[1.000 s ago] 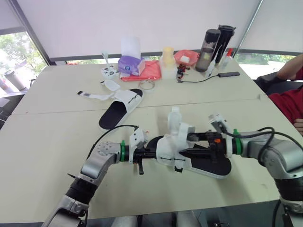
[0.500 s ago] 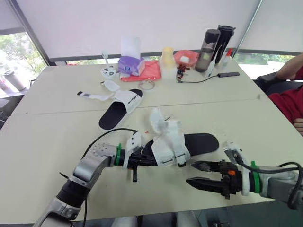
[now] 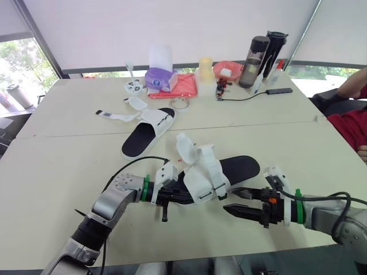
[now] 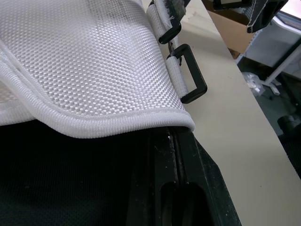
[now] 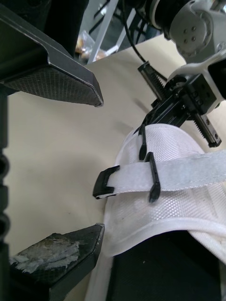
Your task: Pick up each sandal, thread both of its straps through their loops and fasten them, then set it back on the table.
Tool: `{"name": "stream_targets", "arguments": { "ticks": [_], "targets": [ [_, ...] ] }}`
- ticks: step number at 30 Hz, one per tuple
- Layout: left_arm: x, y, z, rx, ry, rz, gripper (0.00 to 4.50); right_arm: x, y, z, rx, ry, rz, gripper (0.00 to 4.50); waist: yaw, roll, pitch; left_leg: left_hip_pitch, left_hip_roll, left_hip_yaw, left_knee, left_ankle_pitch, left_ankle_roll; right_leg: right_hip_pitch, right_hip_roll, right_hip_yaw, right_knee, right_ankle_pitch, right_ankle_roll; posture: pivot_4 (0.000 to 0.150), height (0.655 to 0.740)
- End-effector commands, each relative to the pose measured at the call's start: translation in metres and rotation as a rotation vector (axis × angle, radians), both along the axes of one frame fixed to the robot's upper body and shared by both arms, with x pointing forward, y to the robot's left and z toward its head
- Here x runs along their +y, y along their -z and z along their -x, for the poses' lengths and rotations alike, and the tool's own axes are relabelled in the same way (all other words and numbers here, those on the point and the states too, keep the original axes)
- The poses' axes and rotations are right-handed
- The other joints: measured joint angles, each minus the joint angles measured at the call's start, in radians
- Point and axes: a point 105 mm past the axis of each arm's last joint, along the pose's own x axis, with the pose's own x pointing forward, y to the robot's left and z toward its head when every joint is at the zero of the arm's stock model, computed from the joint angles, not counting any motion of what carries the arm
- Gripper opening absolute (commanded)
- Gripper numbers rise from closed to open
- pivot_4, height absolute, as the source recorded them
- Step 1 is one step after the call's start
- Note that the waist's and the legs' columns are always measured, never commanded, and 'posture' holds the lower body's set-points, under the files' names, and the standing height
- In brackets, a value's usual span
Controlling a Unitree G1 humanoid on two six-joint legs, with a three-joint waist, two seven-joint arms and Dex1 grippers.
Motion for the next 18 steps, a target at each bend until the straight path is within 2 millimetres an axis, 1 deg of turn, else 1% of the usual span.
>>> {"name": "stream_targets", "arguments": {
  "ticks": [1,9,11,13,14,15,16,17,18],
  "targets": [
    [0.011,0.010,-0.015,-0.008,-0.102,-0.058,0.00,0.008,-0.007,0.001,0.017,-0.047,-0.053,4.24,-0.001,0.000,0.000,0.000,0.000,0.000,0.000,0.000,0.000,0.000,0.000,0.000,0.000,0.000,0.000,0.150,0.7400],
    [0.017,0.011,-0.020,-0.033,-0.130,-0.073,0.00,0.022,-0.005,-0.004,0.044,-0.076,-0.092,4.24,-0.004,0.000,0.000,0.000,0.000,0.000,0.001,0.000,0.000,0.000,0.000,0.000,0.000,0.001,0.000,0.150,0.7400],
    [0.018,0.011,-0.021,-0.039,-0.136,-0.077,0.00,0.023,-0.005,-0.006,0.042,-0.074,-0.103,3.72,-0.004,0.000,0.000,0.000,0.000,0.000,0.001,0.000,0.000,0.000,0.000,0.000,0.000,0.001,0.000,0.150,0.7400],
    [0.022,0.011,-0.025,-0.056,-0.153,-0.086,0.00,0.025,-0.004,-0.005,0.050,-0.080,-0.109,2.99,-0.004,0.000,0.000,0.000,0.000,0.000,0.001,0.000,0.000,0.000,0.000,0.000,0.000,0.001,0.000,0.150,0.7400],
    [0.025,0.010,-0.029,-0.068,-0.165,-0.093,0.00,0.025,-0.003,-0.004,0.057,-0.082,-0.112,2.42,-0.005,0.000,0.000,0.000,0.000,0.000,0.001,0.000,0.000,0.000,0.000,0.000,0.001,0.001,0.000,0.150,0.7400],
    [0.028,0.009,-0.033,-0.082,-0.178,-0.100,0.00,0.025,-0.003,-0.004,0.061,-0.082,-0.114,1.97,-0.004,0.000,0.000,0.000,0.000,0.000,0.001,0.000,0.000,0.000,0.000,0.000,0.001,0.001,0.000,0.150,0.7400],
    [0.030,0.008,-0.036,-0.092,-0.185,-0.104,0.00,0.024,-0.003,-0.004,0.062,-0.081,-0.115,1.39,-0.004,0.000,0.000,0.000,0.001,0.000,0.001,0.000,0.000,0.000,0.001,0.000,0.001,0.001,0.000,0.150,0.7400],
    [0.031,0.007,-0.038,-0.100,-0.192,-0.107,0.00,0.024,-0.003,-0.003,0.067,-0.084,-0.114,0.97,-0.005,0.000,0.000,0.000,0.001,0.000,0.001,0.000,0.000,0.000,0.001,0.000,0.001,0.002,0.000,0.150,0.7400],
    [0.033,0.006,-0.041,-0.111,-0.200,-0.107,0.00,0.024,-0.002,-0.003,0.070,-0.084,-0.110,0.41,-0.005,0.000,0.000,0.000,0.001,0.000,0.001,0.000,0.000,0.000,0.001,0.000,0.001,0.002,0.000,0.150,0.7400]
  ]
}}
